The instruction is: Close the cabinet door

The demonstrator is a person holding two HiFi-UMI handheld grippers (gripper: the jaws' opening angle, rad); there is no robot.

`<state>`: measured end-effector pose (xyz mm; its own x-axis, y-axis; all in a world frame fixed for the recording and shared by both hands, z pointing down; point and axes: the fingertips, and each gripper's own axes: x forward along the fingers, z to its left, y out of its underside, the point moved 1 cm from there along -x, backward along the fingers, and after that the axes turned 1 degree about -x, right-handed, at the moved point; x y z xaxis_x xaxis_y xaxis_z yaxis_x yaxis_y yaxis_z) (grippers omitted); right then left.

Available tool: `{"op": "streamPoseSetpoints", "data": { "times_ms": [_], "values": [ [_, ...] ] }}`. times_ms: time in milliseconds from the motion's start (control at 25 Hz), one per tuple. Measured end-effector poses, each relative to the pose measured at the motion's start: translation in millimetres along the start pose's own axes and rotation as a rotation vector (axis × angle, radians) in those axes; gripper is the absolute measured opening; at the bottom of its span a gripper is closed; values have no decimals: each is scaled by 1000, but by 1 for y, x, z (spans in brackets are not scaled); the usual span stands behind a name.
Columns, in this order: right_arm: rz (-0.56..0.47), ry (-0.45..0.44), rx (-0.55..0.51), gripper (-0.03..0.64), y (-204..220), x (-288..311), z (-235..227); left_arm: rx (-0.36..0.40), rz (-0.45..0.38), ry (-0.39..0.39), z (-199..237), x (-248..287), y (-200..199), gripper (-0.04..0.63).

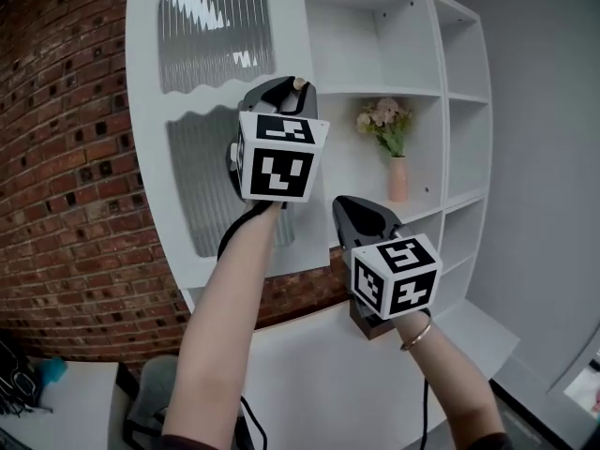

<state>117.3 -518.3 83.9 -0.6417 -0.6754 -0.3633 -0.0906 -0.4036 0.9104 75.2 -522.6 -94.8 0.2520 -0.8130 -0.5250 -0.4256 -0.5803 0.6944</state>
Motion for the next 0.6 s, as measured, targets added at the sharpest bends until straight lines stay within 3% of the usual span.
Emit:
{"op": "streamPoseSetpoints", "data": {
  "times_ms": [600],
  "values": [
    [31,-34,19,0,28,33,11,56,80,-79,14,29,32,77]
  ]
}}
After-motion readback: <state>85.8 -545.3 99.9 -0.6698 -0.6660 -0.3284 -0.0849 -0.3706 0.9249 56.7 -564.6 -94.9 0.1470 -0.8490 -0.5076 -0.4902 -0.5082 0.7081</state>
